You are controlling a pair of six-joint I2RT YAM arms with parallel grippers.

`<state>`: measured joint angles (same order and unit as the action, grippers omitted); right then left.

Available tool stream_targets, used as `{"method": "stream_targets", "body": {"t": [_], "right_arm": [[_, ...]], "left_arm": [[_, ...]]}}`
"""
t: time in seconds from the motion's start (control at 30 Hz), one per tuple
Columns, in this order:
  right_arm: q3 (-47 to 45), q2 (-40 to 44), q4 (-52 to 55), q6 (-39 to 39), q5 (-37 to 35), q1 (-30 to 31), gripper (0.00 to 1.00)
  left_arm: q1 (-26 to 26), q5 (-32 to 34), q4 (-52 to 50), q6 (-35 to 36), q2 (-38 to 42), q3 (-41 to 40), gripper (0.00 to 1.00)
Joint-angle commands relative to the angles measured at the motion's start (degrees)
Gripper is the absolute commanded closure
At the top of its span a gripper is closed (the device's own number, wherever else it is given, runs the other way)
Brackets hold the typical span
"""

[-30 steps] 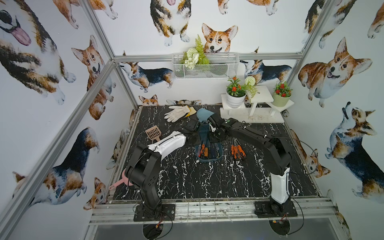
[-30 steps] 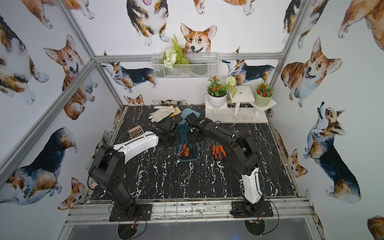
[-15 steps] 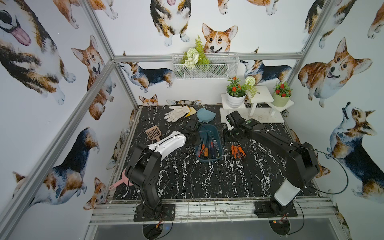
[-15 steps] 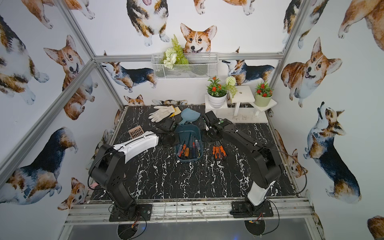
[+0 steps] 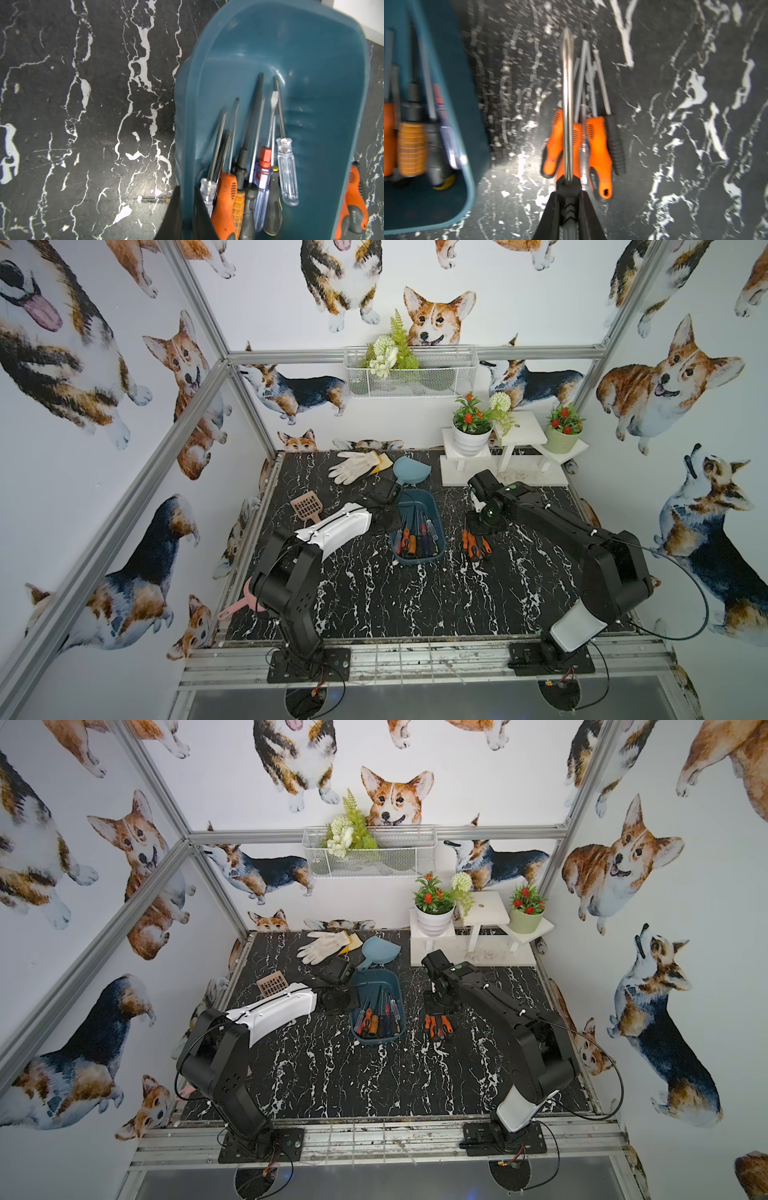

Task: Take out the screwdriver from the storage box
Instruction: Place the screwdriver at the center of the board.

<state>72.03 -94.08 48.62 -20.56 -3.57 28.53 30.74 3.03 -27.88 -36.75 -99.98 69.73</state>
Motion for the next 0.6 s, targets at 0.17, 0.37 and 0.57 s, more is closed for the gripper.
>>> {"method": "stream_targets", "body": {"t": [0.17, 0.37, 0.57], "right_arm": [[-2.4, -0.7, 1.5, 2.9, -2.6, 0.0, 1.0], [-4.8, -1.8, -0.7, 2.1, -3.1, 0.1, 1.0], [-4.2, -3.7, -0.5, 2.0, -2.9, 0.1, 0.94]], "left_arm": [[0.1, -1.1, -0.2, 0.3, 1.2, 2.3, 1.0], [0.1, -0.9, 0.2, 0.0, 2.2, 1.2, 1.0], [0.1, -0.7, 0.5, 0.1, 2.4, 0.2, 1.0]]}}
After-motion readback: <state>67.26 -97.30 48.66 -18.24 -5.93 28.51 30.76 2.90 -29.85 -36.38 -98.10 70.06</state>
